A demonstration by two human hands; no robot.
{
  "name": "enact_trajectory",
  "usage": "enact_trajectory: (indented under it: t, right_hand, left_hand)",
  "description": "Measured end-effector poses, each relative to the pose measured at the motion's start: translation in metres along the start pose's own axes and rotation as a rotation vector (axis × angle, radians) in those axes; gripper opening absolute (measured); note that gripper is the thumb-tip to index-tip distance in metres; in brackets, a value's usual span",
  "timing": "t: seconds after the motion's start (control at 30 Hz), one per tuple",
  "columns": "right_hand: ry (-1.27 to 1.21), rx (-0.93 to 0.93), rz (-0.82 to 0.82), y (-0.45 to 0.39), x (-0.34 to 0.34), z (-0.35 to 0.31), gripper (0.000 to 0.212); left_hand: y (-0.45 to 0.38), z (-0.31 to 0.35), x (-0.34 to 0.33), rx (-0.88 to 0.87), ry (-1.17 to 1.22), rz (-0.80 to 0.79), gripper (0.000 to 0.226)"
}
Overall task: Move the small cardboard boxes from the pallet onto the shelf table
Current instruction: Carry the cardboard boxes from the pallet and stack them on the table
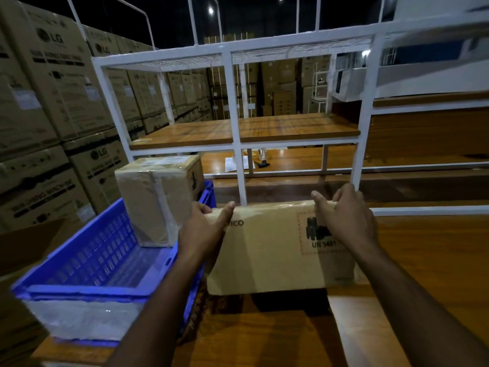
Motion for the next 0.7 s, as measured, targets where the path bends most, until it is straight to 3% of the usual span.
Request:
enact_trajectory:
  t: [0.13, 0.2, 0.37, 0.53, 0.6, 0.7]
  right_hand:
    - [0.057, -0.057, -0.048, 0.008, -0.017, 0.022, 0.047]
    - [0.115, -0.103, -0.115, 0.010, -0.031, 0.039, 0.056]
    - [0.171, -0.267, -0.343, 0.006, -0.061, 0.077, 0.097]
    - [0.132, -0.348, -0.627, 0.020, -0.102, 0.092, 0.077]
    - [0.043, -0.308, -0.642, 0.025, -0.113, 0.090, 0.064]
    - [0.017, -0.301, -0.613, 0.027, -0.119, 0.092, 0.069]
  left_hand:
    - [0.013, -0.023, -0.015, 0.064, 0.035, -0.044, 0.057]
    - [0.018, -0.035, -0.025, 0.097, 0.022, -0.102, 0.055]
    - [0.015, -0.054, -0.048, 0.183, -0.017, -0.370, 0.105]
    - [0.029, -0.066, -0.078, 0.245, -0.044, -0.613, 0.101]
    - [0.036, -0.072, -0.086, 0.284, 0.014, -0.641, 0.120]
    - [0.034, -0.079, -0.089, 0.292, 0.044, -0.615, 0.131]
Point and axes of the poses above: each hand's wrist, its own y-axis away from the middle knuckle, its own x-axis out of the back of the hand, z = x × y, the point moved 10 cm from there along -y, towards the middle knuckle, and after that the axes turned 9 degrees about -x, right-handed, at the moved point
